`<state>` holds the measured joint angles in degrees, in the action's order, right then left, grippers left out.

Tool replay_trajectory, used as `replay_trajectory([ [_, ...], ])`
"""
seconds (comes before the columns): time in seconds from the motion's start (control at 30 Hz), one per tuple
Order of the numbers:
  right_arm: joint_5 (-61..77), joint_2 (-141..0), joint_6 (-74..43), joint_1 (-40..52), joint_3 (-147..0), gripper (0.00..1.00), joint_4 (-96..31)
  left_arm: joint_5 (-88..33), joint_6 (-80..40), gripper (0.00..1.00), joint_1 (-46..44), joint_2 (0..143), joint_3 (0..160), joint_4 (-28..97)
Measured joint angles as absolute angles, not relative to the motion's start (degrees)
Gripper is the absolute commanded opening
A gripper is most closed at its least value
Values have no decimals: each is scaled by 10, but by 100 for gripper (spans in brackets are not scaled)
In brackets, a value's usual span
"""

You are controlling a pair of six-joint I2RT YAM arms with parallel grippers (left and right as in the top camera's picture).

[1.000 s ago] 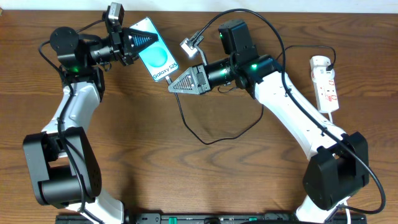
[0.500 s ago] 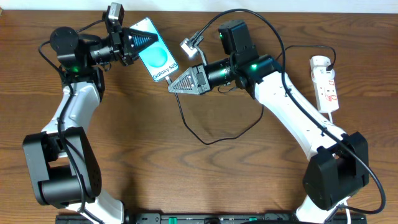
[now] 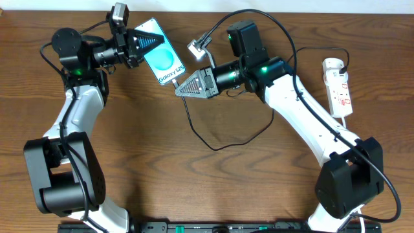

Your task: Plug charger to phone and switch on socket

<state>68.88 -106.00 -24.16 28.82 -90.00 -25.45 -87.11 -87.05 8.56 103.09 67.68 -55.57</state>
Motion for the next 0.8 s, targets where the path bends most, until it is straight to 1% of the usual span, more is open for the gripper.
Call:
replay_trajectory([
  [0.8, 688, -1060, -246, 284, -900, 1, -250, -870, -872, 7, 86, 1031, 677, -565],
])
